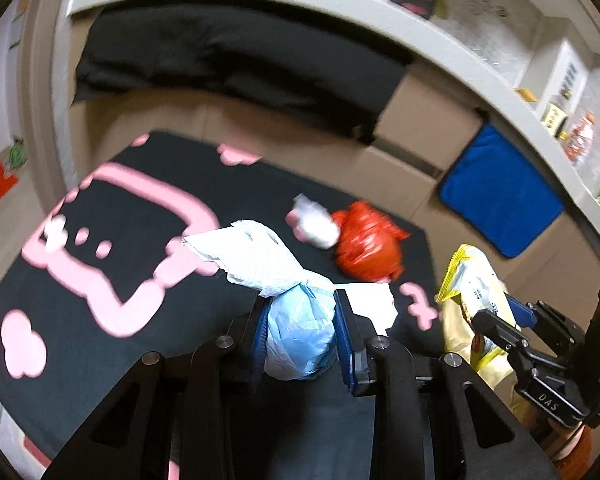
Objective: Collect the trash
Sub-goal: 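Lift and carry the blue bag and yellow wrapper over the yellow bag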
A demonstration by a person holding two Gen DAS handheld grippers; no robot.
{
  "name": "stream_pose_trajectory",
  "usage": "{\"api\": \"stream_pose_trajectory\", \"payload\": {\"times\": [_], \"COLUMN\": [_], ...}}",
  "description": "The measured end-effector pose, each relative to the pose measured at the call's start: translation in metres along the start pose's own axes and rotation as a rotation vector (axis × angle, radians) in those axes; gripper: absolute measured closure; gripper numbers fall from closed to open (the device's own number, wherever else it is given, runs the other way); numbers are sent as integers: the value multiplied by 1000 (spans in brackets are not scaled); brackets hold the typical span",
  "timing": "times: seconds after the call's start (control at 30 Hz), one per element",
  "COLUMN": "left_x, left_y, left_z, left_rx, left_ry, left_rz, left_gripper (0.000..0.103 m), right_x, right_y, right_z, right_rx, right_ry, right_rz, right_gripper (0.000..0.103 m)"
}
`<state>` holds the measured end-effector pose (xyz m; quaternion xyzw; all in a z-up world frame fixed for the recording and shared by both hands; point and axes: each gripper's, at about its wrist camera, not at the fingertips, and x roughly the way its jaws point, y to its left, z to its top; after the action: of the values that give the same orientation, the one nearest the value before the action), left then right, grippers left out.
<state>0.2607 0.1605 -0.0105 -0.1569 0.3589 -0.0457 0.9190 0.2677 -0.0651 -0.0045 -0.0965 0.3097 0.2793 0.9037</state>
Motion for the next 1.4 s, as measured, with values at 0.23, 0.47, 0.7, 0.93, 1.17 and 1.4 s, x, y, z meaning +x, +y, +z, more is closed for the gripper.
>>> {"api": "stream_pose_trajectory", "payload": {"times": [0.23,0.47,0.7,0.93,1.17,1.4], "left_x": [-19,-26,-6,22,48,89], "left_y": [-72,-142,-213,-271,-301,-304], "left_z": [27,39,30,7,-9,-21], "left_rx": [132,241,327,411,453,433], "left_ry": [-86,-138,-139,-114,-75,4], "left_rz": [-90,-180,-219,-244,-264,-282], "left_gripper": [72,72,72,72,72,72], "right_x": [-57,-107,-147,-174,-170,-151], "right_y": [-35,-79,-132,-188,-213,-237], "right_z": [8,6,-5,-29,-44,-58], "right_rx": [31,87,185,318,354,425], "right_ry": [-103,-173,-219,-240,-215,-187], "right_rz": [-95,-202,-291,-351,-380,-345], "right_gripper": [67,67,67,67,67,67]}}
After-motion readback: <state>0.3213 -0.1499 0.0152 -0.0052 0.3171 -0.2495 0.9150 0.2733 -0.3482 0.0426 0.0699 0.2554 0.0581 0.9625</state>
